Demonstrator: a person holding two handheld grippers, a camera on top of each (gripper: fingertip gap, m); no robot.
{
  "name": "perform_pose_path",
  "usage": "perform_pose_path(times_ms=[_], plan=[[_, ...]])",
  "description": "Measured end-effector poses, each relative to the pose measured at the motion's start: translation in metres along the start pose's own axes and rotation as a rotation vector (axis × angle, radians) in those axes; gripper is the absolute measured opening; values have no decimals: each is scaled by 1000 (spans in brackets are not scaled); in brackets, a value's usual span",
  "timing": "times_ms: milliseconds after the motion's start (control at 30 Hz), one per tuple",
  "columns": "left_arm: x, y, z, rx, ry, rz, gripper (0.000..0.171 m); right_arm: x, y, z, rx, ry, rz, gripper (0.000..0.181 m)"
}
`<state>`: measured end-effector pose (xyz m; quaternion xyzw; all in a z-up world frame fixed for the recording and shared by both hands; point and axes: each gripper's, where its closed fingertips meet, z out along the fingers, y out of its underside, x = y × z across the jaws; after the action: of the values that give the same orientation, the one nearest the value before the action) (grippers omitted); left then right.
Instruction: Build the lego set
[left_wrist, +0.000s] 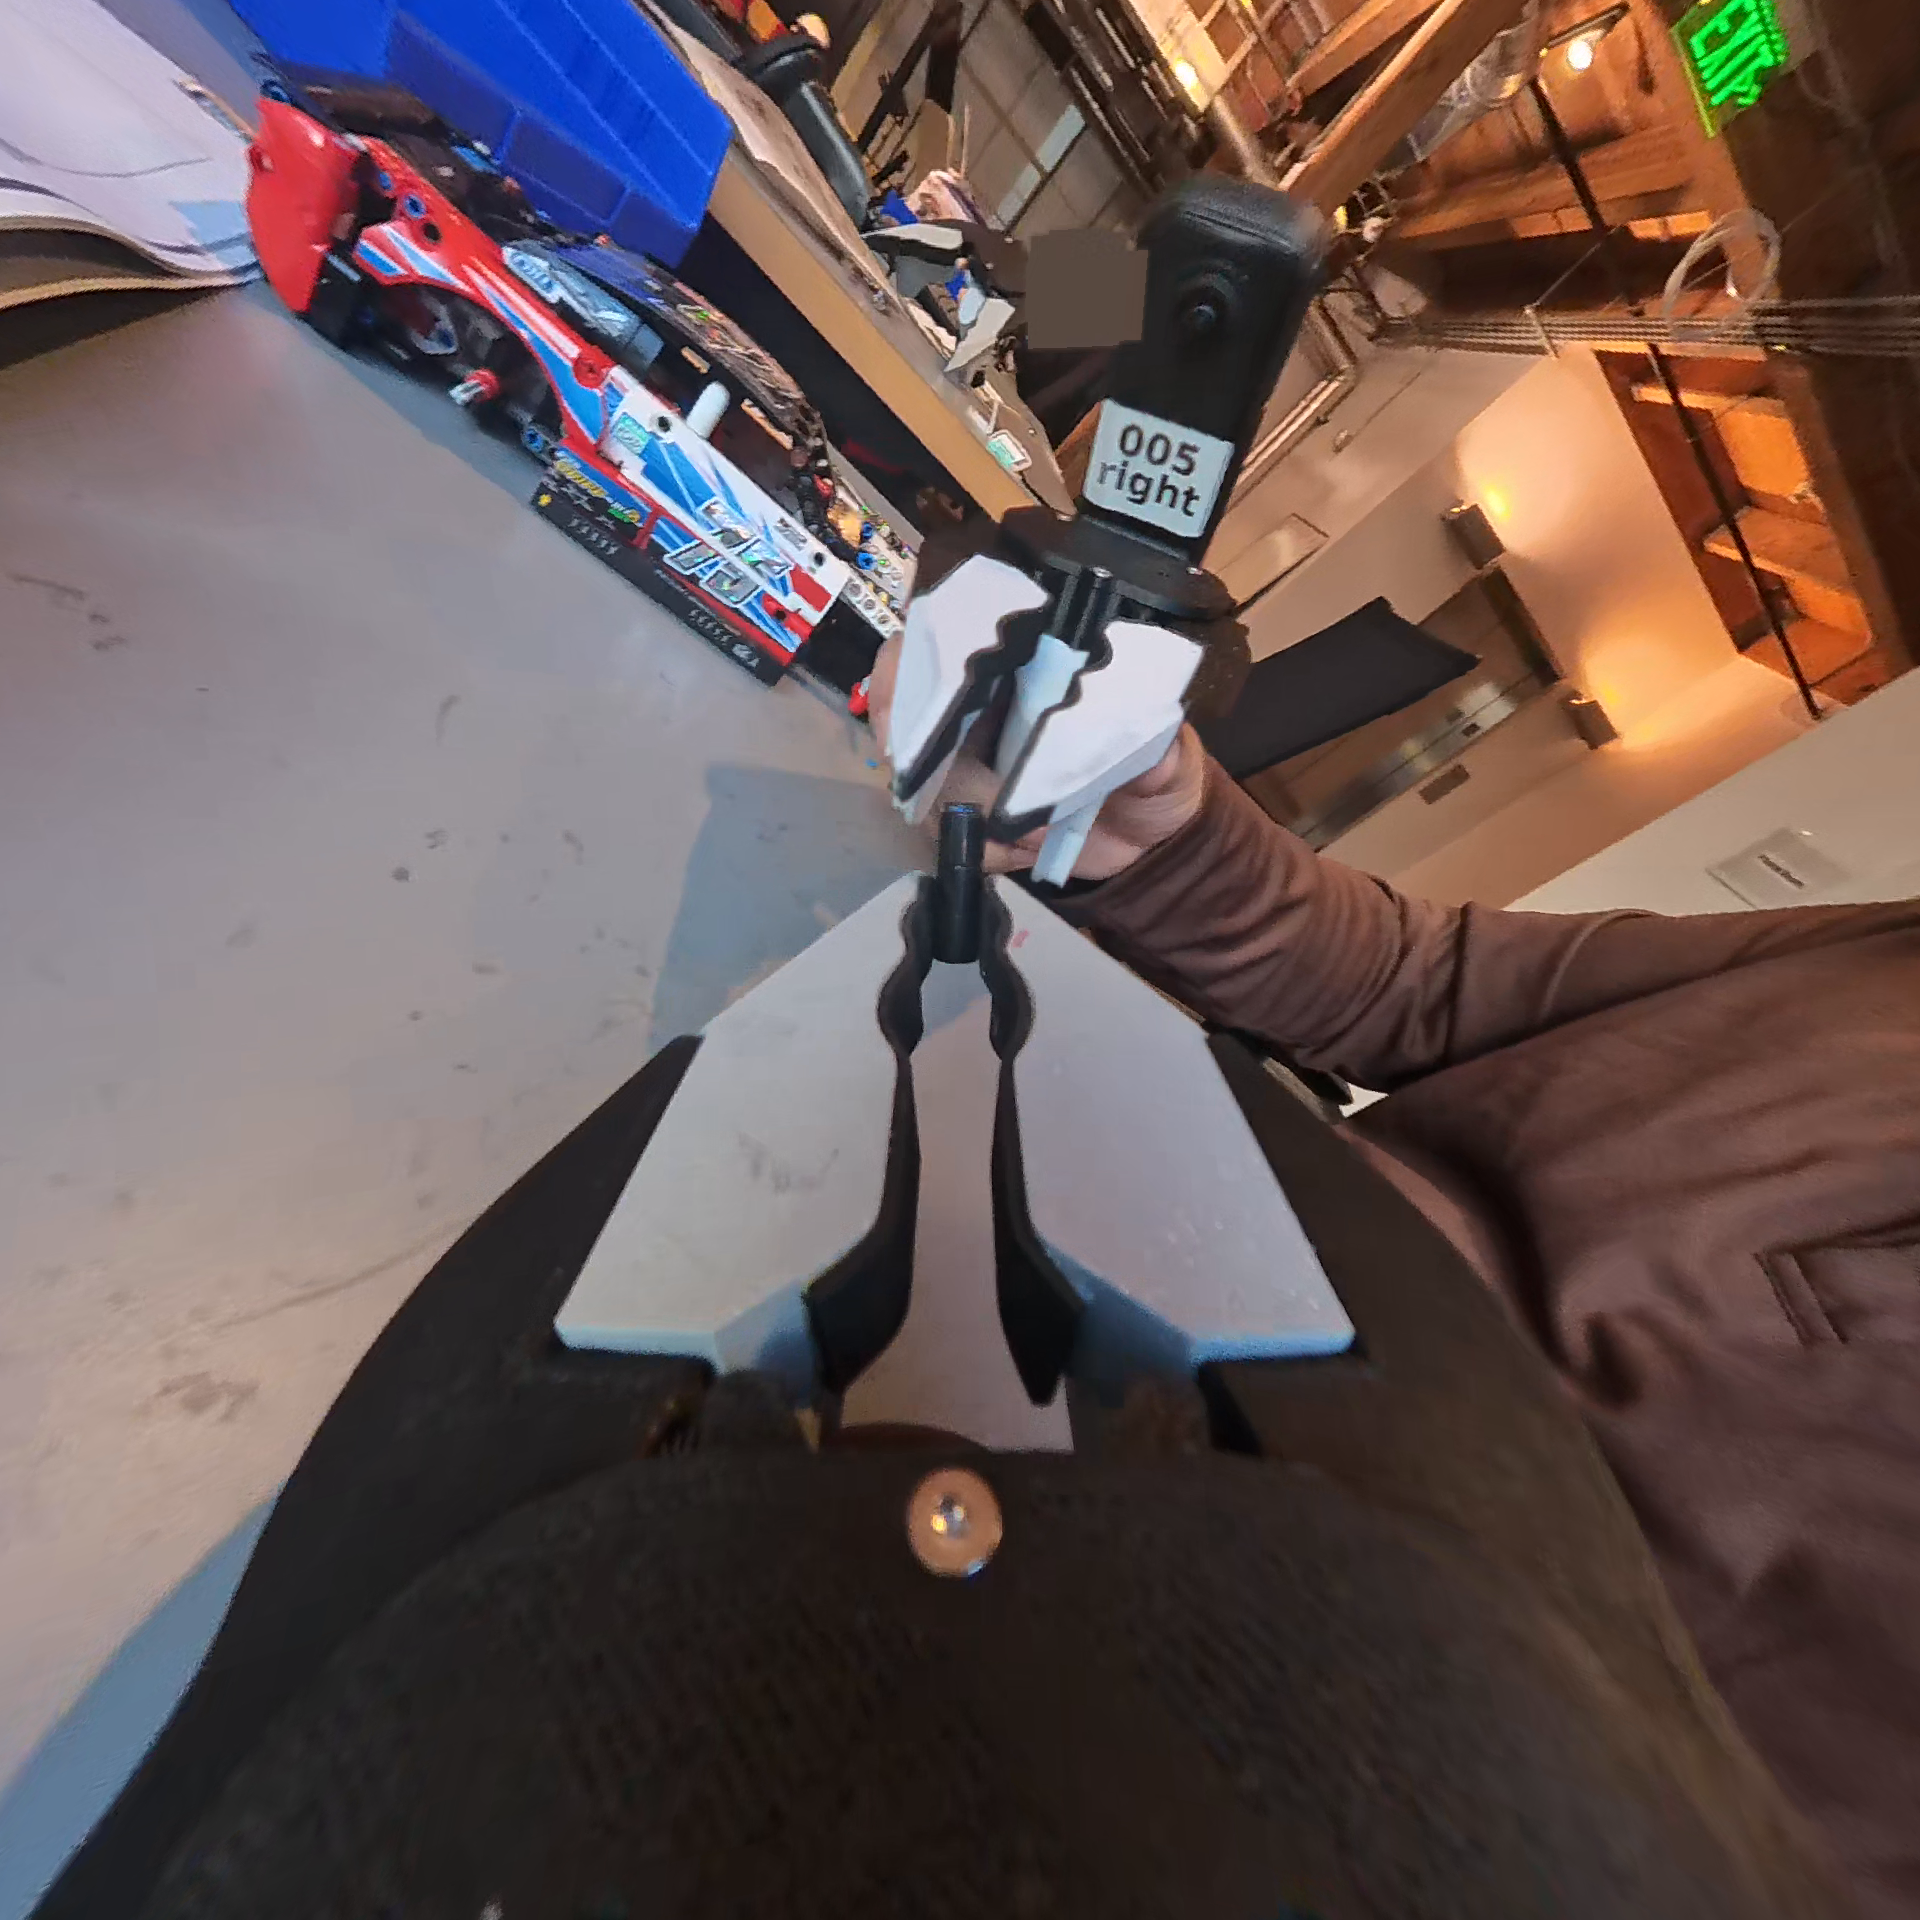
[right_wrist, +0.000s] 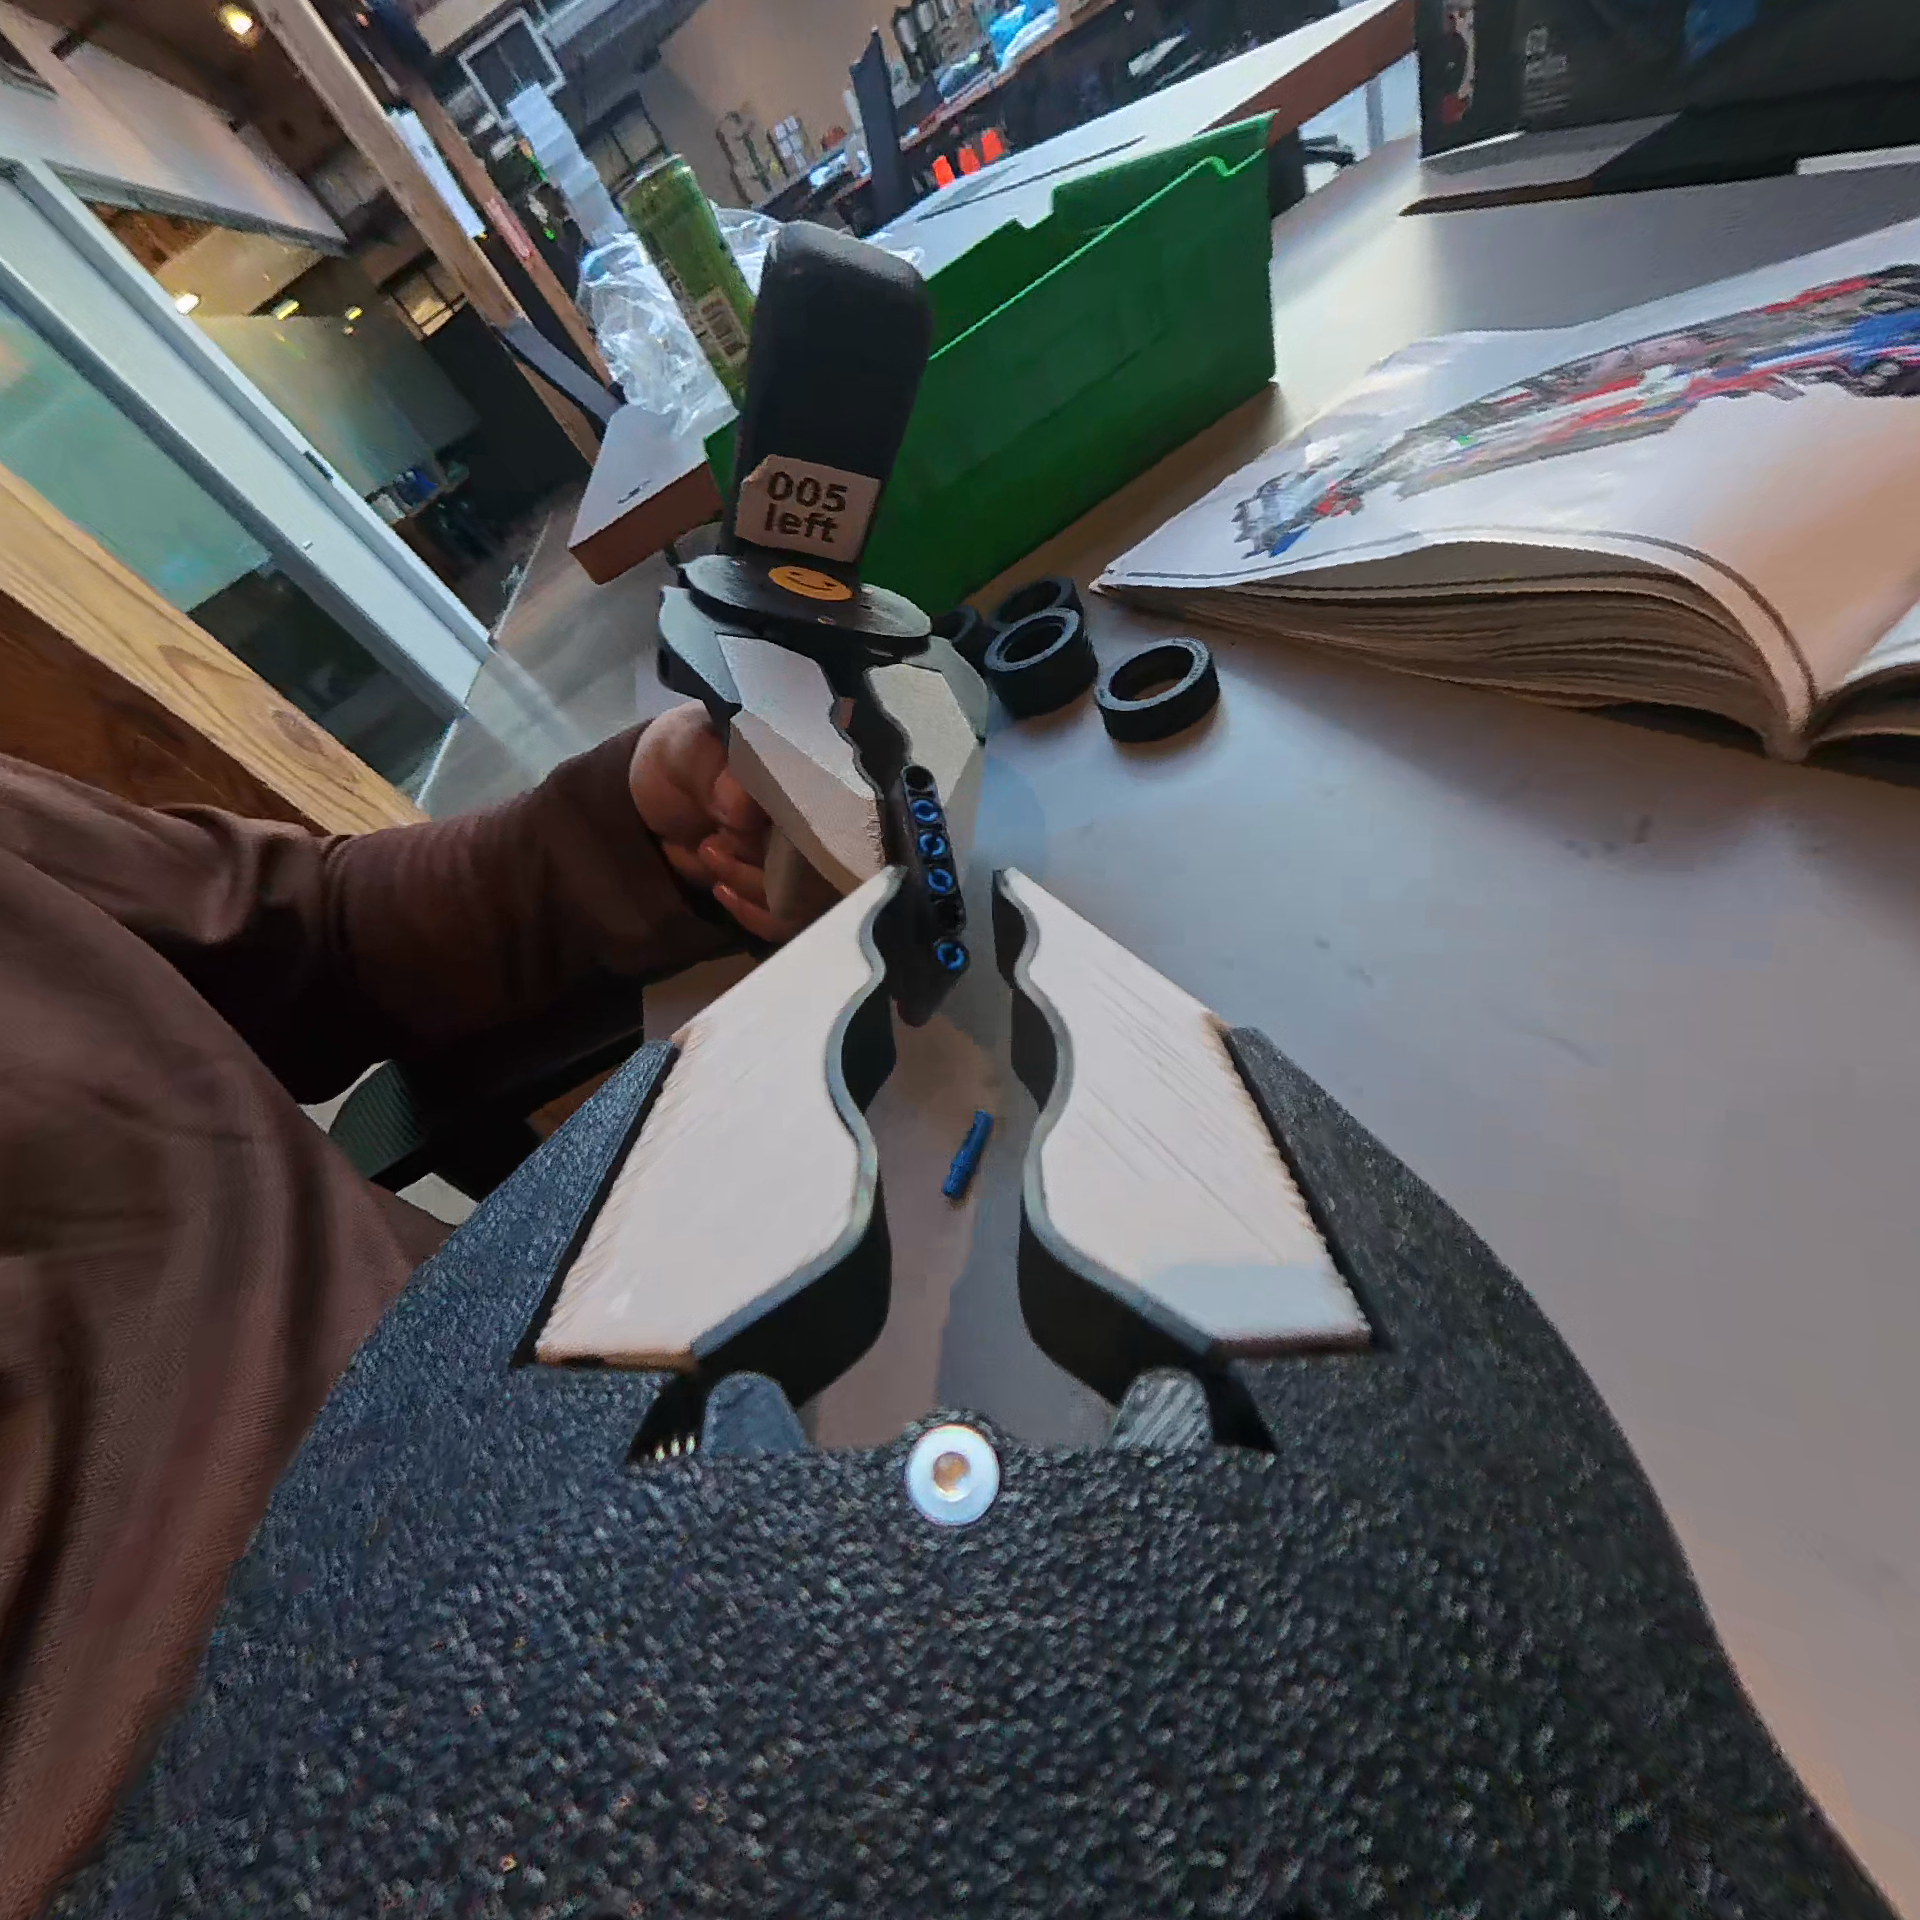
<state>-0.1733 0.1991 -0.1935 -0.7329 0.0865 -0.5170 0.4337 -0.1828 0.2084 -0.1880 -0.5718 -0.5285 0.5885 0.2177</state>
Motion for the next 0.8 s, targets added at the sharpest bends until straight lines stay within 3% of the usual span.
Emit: perform_pose_path(times_ms=[333,800], plan=[[7,0,2,12,42,11,5,-10,-1,5,36,-84,9,10],[10,-11,2,95,4,104,6,-13,-12,6,118,-15,-74,8]])
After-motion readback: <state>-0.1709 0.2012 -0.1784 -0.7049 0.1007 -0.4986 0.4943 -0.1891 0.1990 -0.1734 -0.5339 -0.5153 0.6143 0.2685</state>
